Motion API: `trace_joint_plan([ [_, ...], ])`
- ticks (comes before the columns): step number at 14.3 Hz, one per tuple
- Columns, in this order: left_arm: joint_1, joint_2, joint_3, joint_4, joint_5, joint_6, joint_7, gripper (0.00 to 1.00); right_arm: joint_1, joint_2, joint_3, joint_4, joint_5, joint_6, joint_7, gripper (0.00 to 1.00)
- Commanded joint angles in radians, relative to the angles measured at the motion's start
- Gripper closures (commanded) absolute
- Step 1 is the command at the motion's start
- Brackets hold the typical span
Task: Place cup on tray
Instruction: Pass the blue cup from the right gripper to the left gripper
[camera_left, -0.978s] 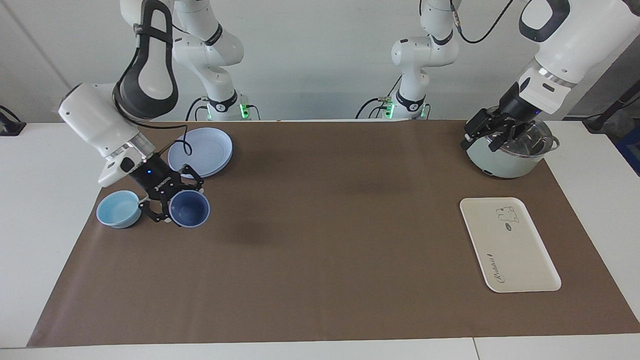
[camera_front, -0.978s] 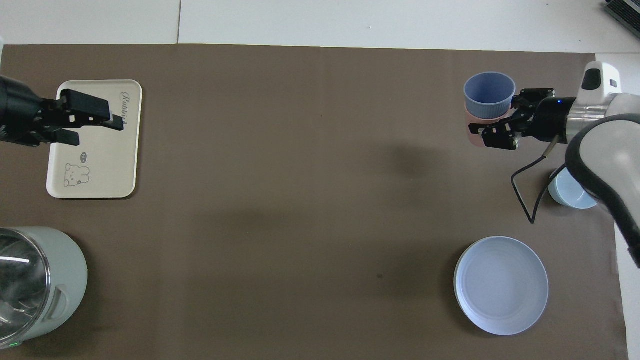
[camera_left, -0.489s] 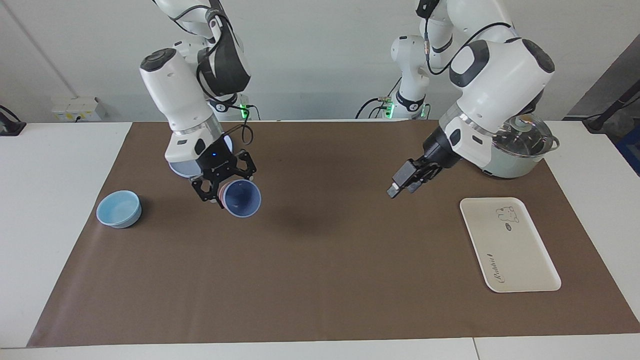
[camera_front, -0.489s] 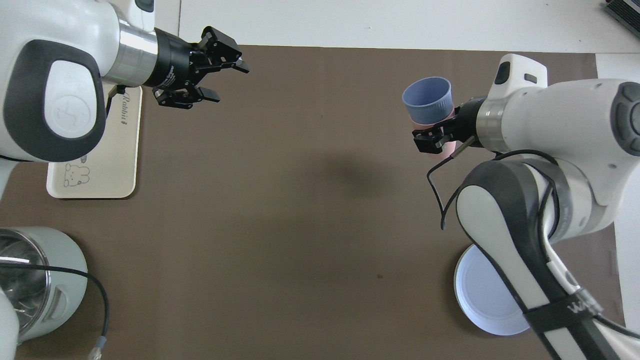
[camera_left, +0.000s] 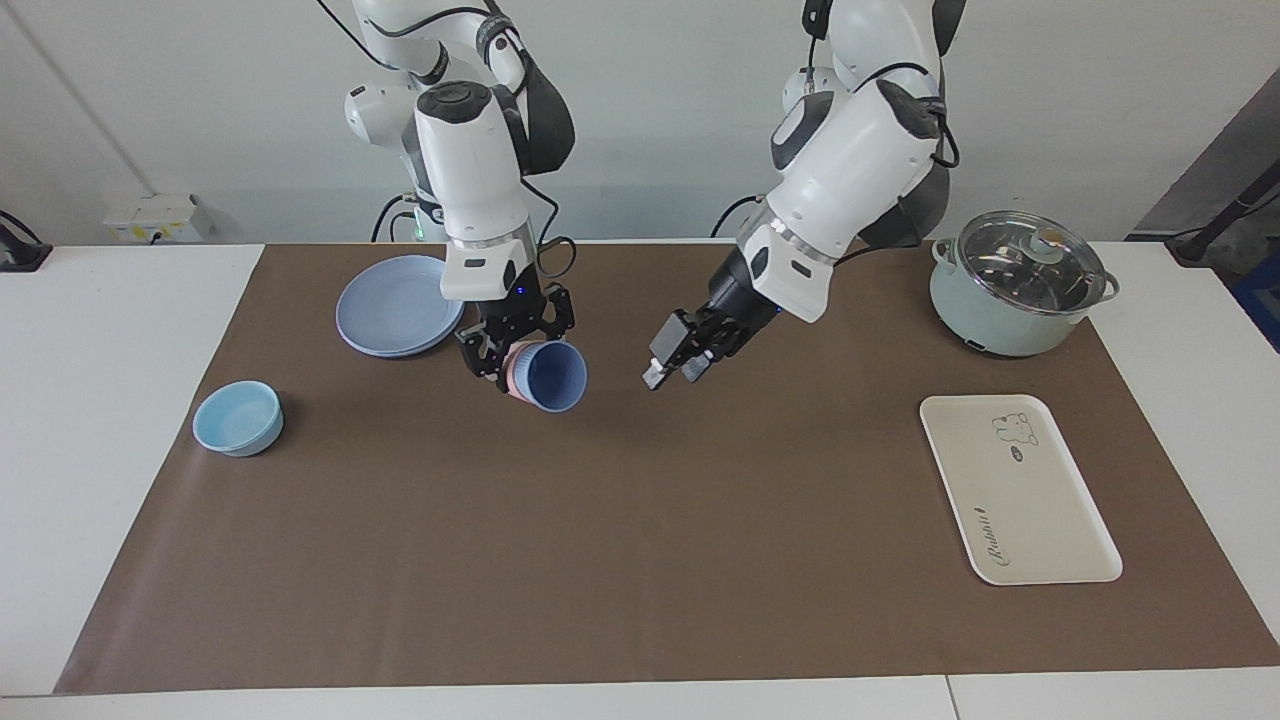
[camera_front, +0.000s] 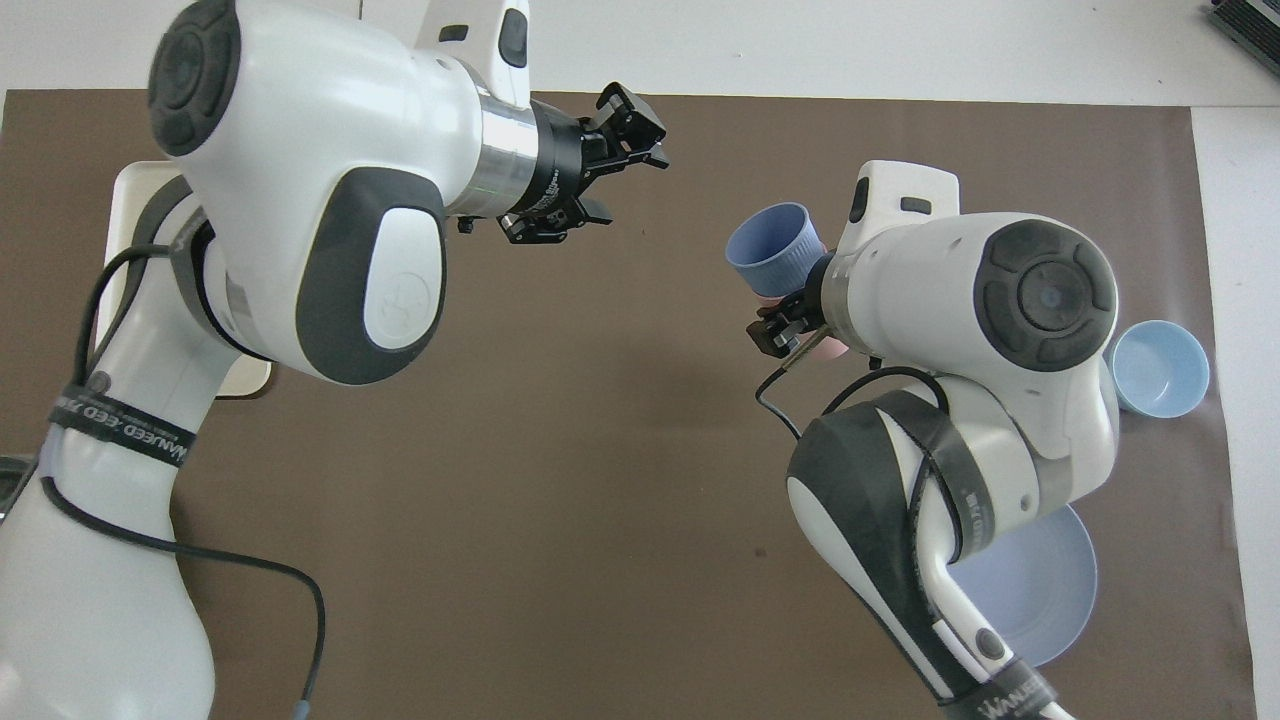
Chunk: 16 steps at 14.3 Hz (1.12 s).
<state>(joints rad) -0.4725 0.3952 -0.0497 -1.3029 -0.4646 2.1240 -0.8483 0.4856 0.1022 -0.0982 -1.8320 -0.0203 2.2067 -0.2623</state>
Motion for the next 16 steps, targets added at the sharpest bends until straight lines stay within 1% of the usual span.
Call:
trace_joint_plan([
  [1,-0.044,0.030,0.017,-0.002,0.006,0.036,-0.017,0.27,0.039,-0.002,0.000,0.011,-0.082,-0.022,0.021,1.00],
  [2,-0.064,0.028,0.017,-0.012,0.014,0.033,-0.017,0.27,0.048,-0.001,0.000,0.023,-0.111,-0.051,0.028,1.00],
  [4,-0.069,0.024,0.017,-0.033,0.017,0.016,-0.017,0.30,0.068,0.013,0.000,0.052,-0.162,-0.090,0.029,1.00],
  [7,-0.083,0.013,0.016,-0.093,0.018,-0.004,-0.008,0.37,0.076,0.022,0.000,0.062,-0.176,-0.096,0.037,1.00],
  [9,-0.081,0.007,0.014,-0.096,0.018,-0.059,0.005,0.43,0.076,0.022,0.000,0.062,-0.176,-0.096,0.037,1.00],
  [12,-0.080,0.005,-0.001,-0.093,0.003,-0.102,0.061,0.48,0.076,0.022,0.000,0.060,-0.176,-0.093,0.037,1.00],
  [14,-0.080,0.005,-0.013,-0.090,-0.023,-0.130,0.066,0.56,0.074,0.024,0.000,0.062,-0.176,-0.088,0.037,1.00],
  [16,-0.081,-0.004,-0.030,-0.096,-0.032,-0.130,0.074,0.57,0.074,0.024,0.000,0.062,-0.176,-0.088,0.037,1.00],
])
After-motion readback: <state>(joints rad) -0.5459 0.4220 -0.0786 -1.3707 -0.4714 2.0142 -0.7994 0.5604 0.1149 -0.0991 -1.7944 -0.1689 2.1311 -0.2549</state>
